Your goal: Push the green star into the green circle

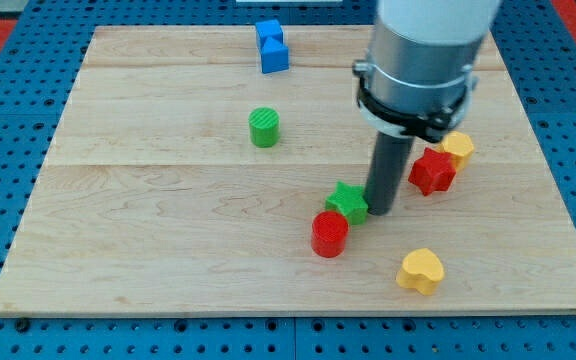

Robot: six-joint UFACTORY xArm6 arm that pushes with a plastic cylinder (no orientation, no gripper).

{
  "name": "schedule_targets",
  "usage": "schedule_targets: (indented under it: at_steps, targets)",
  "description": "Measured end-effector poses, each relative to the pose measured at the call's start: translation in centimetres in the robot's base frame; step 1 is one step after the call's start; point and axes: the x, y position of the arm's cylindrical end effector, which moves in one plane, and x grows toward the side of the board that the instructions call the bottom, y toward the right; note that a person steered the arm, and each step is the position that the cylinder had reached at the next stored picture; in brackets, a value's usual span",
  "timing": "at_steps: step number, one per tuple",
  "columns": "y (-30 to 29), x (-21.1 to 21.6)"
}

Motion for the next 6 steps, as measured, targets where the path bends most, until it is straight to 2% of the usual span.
schedule_targets:
  at_steps: [1, 2, 3, 4, 5, 6]
  targets:
    - [0.7, -0.1]
    - [1.7, 3.1]
    - [-4.4, 2.7]
    - [-7.0, -4.4]
    - [-7.5, -5.3]
    - [-2.3, -5.0]
